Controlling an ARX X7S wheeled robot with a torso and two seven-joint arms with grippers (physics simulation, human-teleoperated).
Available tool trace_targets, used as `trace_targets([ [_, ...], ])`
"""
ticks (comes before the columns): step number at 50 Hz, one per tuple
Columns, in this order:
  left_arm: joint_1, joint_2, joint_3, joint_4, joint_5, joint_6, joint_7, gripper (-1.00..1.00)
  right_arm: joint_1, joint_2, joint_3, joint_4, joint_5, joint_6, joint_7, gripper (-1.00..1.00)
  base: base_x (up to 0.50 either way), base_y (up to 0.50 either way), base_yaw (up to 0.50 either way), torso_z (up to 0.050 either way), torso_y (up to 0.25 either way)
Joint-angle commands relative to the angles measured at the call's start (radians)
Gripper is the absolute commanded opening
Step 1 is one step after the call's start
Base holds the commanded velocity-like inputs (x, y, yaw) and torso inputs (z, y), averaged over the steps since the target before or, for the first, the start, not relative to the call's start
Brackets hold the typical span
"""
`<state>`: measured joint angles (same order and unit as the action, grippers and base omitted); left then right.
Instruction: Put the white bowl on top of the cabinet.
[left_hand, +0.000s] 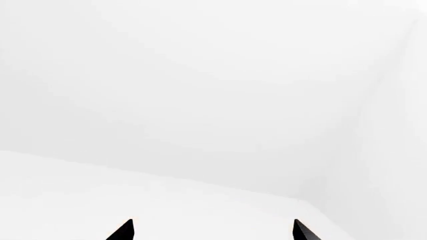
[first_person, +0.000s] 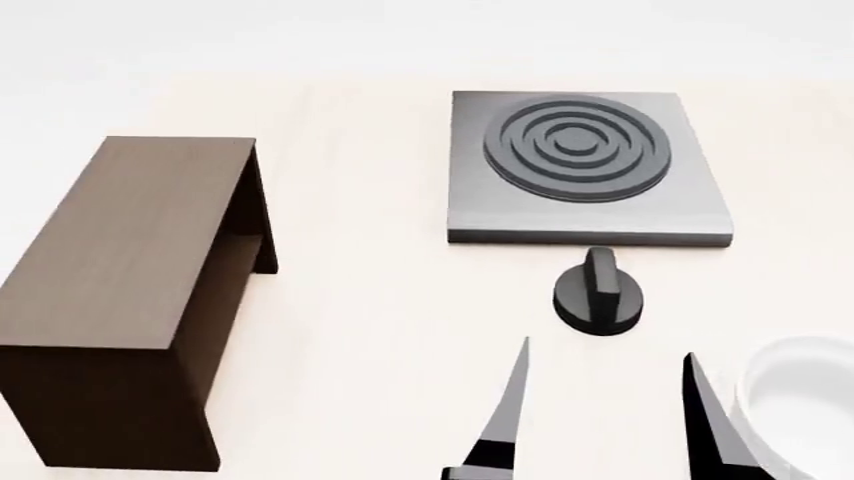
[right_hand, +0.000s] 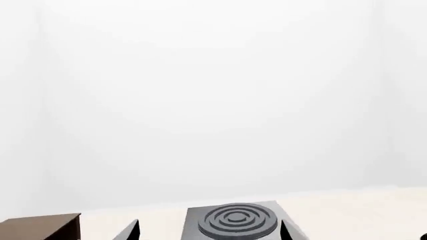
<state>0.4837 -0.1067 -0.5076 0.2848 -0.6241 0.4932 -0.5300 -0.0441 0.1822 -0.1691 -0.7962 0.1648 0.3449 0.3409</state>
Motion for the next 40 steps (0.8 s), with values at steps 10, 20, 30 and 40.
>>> trace_targets([
  [10, 0.001, -0.01, 0.014, -0.008, -0.005, 0.008, -0.01, 1.0, 0.011, -0.003, 0.025, -0.004, 0.078, 0.017, 0.018, 1.0, 0.0, 0.0, 0.0, 0.0, 0.0],
  [20, 0.0, -0.014, 0.023, -0.013, -0.007, 0.012, -0.01, 1.0, 0.011, 0.002, 0.013, -0.005, 0.065, 0.013, 0.035, 1.0, 0.38, 0.0, 0.0, 0.0, 0.0],
  [30, 0.0, -0.018, 0.028, -0.019, -0.009, 0.016, -0.013, 1.0, 0.008, 0.013, 0.003, -0.005, 0.053, -0.007, 0.037, 1.0, 0.11, 0.0, 0.0, 0.0, 0.0],
  [40, 0.0, -0.023, 0.032, -0.021, -0.01, 0.019, -0.016, 1.0, 0.014, 0.011, 0.008, -0.008, 0.071, 0.014, 0.056, 1.0, 0.32, 0.0, 0.0, 0.0, 0.0],
])
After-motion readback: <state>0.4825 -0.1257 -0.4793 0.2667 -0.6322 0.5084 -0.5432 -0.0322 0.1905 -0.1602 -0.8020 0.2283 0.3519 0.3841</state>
